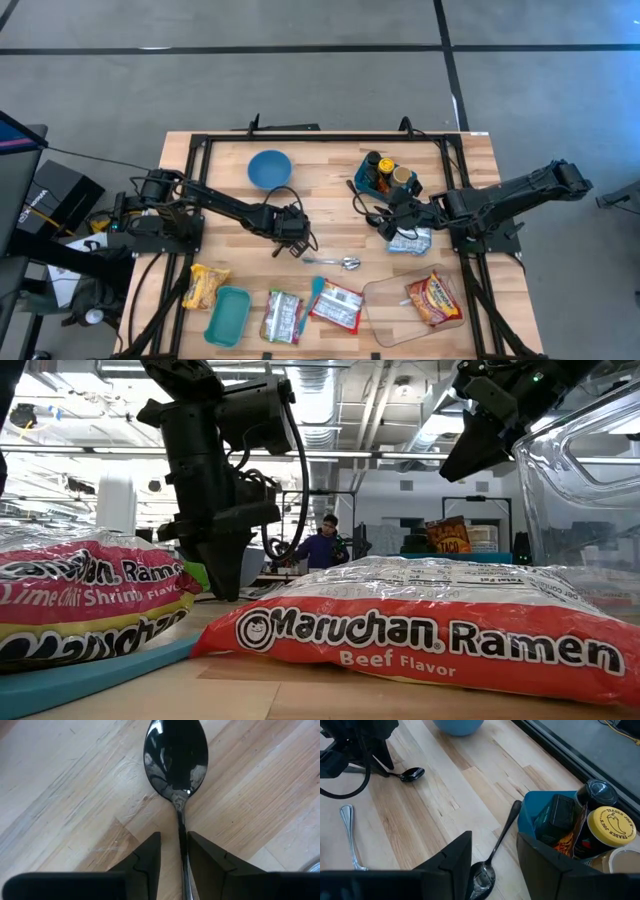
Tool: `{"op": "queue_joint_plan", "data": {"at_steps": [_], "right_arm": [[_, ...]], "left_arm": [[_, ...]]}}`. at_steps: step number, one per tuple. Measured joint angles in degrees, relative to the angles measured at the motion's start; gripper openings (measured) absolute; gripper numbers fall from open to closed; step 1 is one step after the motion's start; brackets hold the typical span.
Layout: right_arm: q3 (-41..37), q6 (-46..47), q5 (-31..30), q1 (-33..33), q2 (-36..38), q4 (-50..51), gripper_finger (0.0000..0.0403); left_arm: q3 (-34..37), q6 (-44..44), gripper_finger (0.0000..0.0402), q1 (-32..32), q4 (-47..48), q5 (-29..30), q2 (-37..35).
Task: Pick & Place Food Item
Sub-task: Put the left black spoon into the green bin
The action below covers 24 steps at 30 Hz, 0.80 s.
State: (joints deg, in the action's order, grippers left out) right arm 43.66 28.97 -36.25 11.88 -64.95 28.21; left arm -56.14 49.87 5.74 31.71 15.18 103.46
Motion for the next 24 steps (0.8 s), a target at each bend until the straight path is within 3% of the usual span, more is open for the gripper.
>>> {"op": "queue_joint_plan", "data": {"at_steps": [10, 24], "right_arm": [[0.0, 0.0, 0.0, 0.0, 0.0, 0.0, 0.015], [0.0, 0.0, -0.01, 0.0, 0.0, 0.0, 0.015]], "left_arm": [[0.0, -0.07, 0.0085, 0.0, -0.25, -0.09, 0.0], [-0.05, -0.07, 0.001, 0.0, -0.6, -0.09, 0.02]]}}
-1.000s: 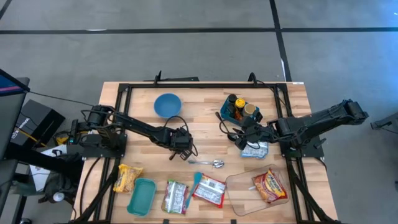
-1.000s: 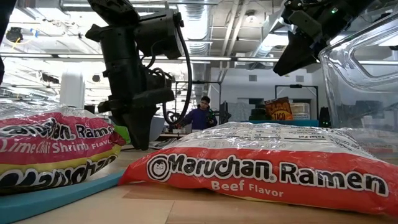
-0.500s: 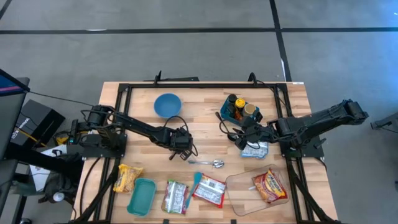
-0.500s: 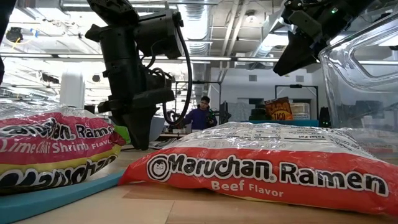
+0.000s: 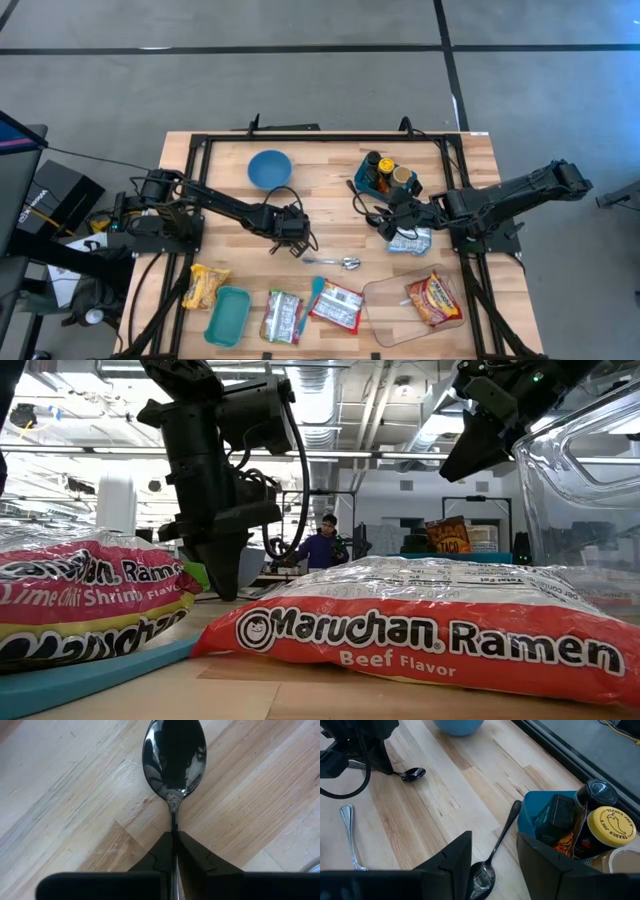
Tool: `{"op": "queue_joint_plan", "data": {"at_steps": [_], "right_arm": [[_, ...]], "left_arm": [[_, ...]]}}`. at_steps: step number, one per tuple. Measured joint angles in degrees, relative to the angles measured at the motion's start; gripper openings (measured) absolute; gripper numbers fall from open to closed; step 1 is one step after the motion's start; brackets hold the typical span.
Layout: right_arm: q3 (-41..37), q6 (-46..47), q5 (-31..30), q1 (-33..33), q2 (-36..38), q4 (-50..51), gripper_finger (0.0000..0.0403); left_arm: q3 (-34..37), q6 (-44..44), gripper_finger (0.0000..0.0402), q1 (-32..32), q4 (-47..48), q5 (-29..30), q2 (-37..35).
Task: Pick & Place Food Item
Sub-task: Put the left black spoon into the green bin
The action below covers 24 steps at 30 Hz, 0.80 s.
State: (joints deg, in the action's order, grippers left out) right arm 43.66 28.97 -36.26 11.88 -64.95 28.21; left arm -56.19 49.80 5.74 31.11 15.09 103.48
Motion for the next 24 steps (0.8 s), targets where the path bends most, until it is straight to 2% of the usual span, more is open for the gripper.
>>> {"op": "queue_joint_plan", "data": {"at_steps": [13, 24], "right_arm": [[0.0, 0.0, 0.0, 0.0, 0.0, 0.01, 0.015], [0.0, -0.01, 0.01, 0.0, 0.0, 0.0, 0.015]], "left_arm": [[-0.02, 0.04, 0.0004, 0.02, -0.02, 0.05, 0.0], [0.1, -0.04, 0.0003, 1.28, -0.05, 3.25, -0.67]]}}
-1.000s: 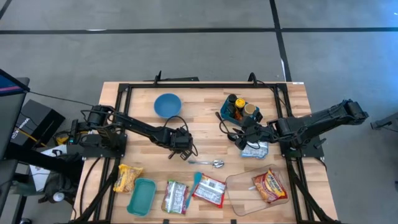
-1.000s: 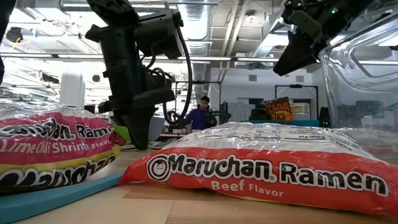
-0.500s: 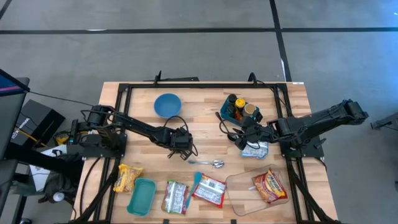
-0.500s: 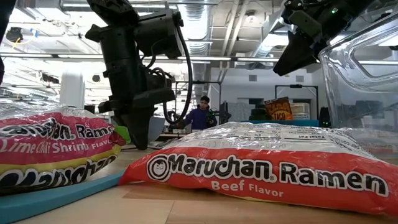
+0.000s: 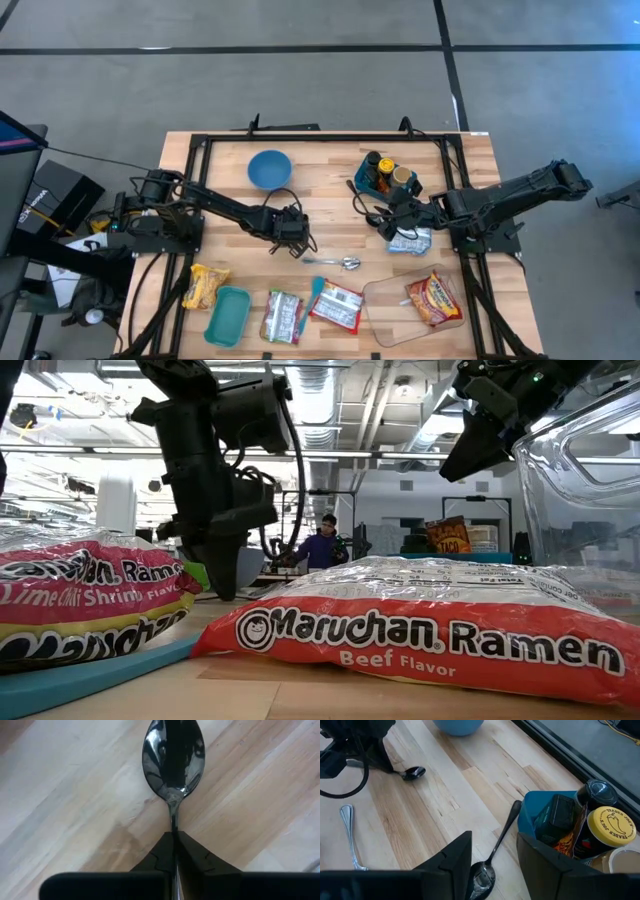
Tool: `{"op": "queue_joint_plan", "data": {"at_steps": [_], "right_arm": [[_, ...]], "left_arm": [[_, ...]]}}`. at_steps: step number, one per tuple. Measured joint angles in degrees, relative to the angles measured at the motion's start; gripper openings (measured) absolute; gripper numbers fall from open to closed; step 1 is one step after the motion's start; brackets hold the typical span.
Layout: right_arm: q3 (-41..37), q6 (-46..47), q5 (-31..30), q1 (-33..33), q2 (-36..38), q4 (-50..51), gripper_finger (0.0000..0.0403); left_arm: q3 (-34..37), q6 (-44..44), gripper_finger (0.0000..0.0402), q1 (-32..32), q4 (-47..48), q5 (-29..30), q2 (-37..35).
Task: Pick & Place Food Item
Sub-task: Put the left black spoon into the green bin
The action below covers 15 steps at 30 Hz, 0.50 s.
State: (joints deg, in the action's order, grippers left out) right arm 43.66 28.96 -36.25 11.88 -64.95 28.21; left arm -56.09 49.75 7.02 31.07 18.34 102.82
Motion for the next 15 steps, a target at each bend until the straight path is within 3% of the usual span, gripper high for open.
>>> {"op": "queue_joint_plan", "data": {"at_steps": [4, 15], "right_arm": [[0.0, 0.01, -0.02, 0.0, 0.0, 0.01, 0.015], [0.02, -0.17, -0.01, 0.0, 0.0, 0.04, 0.015]], "left_arm": [[0.23, 0.0, 0.0004, 1.24, 1.99, 3.27, -2.55], [0.02, -0.02, 0.0002, 4.78, 3.7, 4.63, -12.99]]}}
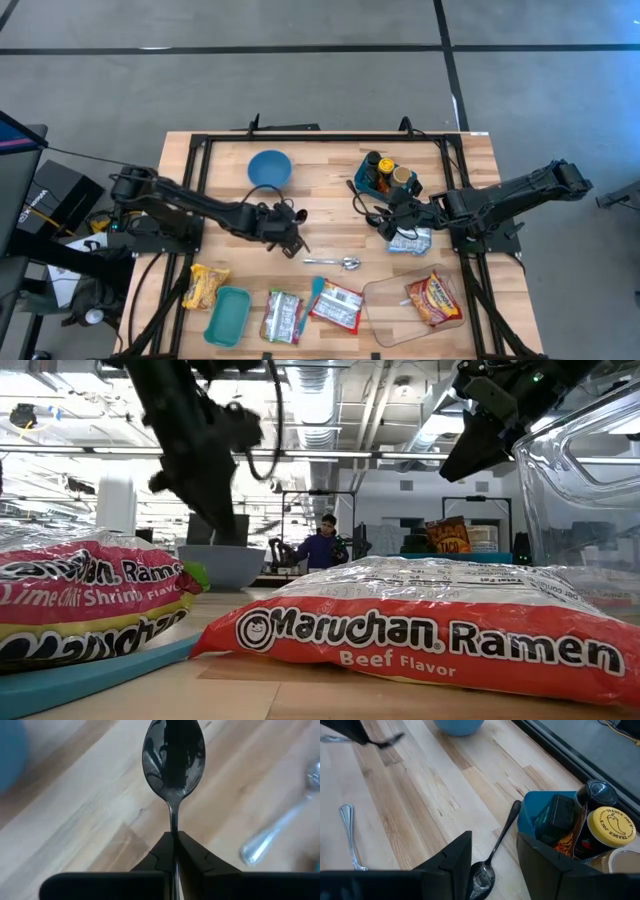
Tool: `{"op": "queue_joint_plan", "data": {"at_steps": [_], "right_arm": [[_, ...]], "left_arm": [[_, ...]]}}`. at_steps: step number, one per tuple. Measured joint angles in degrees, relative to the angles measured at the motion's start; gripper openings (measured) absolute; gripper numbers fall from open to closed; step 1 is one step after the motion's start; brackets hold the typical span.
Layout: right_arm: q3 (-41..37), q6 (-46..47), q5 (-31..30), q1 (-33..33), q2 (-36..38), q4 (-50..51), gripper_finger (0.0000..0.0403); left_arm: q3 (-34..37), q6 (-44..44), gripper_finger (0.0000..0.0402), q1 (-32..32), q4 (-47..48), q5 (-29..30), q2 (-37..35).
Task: Pick & Place Food Item
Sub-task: Put the left black spoon into the green bin
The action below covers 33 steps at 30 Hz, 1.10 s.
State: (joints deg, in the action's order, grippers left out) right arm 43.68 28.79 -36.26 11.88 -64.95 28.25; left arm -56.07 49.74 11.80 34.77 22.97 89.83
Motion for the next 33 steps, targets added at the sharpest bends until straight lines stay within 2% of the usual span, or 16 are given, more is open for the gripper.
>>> {"op": "queue_joint_plan", "data": {"at_steps": [7, 18, 24, 33], "right_arm": [[0.0, -0.3, -0.01, 0.0, 0.0, -0.02, 0.015], [0.0, -0.3, -0.01, 0.0, 0.0, -0.02, 0.015], [0.0, -0.3, -0.01, 0.0, 0.0, -0.02, 0.015], [0.0, -0.3, 0.01, 0.04, 0.0, -0.02, 0.015]], "left_arm": [[-0.04, -1.22, 0.0004, 5.59, 0.26, 0.0, -8.0], [-0.07, -0.83, 0.0003, 19.79, 0.37, 0.12, -17.44], [-0.1, 10.38, 0.0005, 27.84, 0.34, 3.61, -17.55], [-0.11, 22.28, 0.0004, 35.16, 0.43, 3.65, -16.59]]}}
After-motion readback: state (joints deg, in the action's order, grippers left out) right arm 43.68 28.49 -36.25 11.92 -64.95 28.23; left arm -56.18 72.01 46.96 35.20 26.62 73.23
